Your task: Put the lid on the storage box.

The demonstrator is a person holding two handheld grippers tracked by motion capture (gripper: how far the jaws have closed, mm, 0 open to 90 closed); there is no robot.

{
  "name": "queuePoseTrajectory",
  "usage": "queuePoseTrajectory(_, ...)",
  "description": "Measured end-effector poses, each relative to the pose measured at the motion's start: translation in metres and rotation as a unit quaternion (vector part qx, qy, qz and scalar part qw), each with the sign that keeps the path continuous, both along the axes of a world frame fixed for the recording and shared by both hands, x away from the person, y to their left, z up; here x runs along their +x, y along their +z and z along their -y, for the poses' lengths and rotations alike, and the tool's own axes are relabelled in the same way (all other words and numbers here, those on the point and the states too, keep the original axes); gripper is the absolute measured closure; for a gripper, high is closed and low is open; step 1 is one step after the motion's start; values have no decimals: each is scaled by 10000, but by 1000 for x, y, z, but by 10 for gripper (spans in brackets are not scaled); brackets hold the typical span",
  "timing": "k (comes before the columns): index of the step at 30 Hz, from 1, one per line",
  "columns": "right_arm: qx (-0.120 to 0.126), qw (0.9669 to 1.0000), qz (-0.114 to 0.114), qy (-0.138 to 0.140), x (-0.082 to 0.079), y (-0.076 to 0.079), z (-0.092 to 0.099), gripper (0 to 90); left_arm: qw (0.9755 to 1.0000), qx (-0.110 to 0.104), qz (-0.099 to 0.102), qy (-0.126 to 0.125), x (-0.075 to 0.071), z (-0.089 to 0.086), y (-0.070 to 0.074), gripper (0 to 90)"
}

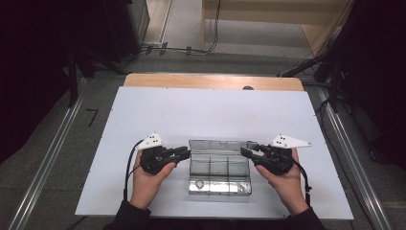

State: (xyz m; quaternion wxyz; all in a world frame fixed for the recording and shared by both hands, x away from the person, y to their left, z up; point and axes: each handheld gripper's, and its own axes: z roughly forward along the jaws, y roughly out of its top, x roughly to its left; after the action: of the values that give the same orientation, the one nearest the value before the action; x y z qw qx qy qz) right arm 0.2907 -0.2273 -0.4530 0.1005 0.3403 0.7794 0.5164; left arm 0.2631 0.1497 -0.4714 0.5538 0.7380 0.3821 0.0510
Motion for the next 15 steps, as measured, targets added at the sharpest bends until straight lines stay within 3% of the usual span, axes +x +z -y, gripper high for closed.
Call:
queuePoseTrajectory(6,-36,10000,-4,-7,-3,-1,1,572,9997,-214,-37,-109,-2,-1,-3,898)
queuePoseTrajectory(11,-65,10000,-25,-20,-4,-2,2,572,9991,-372,-14,-179,-2,-3,-2,900)
queuePoseTrajectory(15,-90,10000,-34,-9,-6,-3,3,565,9994,-282,43,-214,-3,0,-1,900)
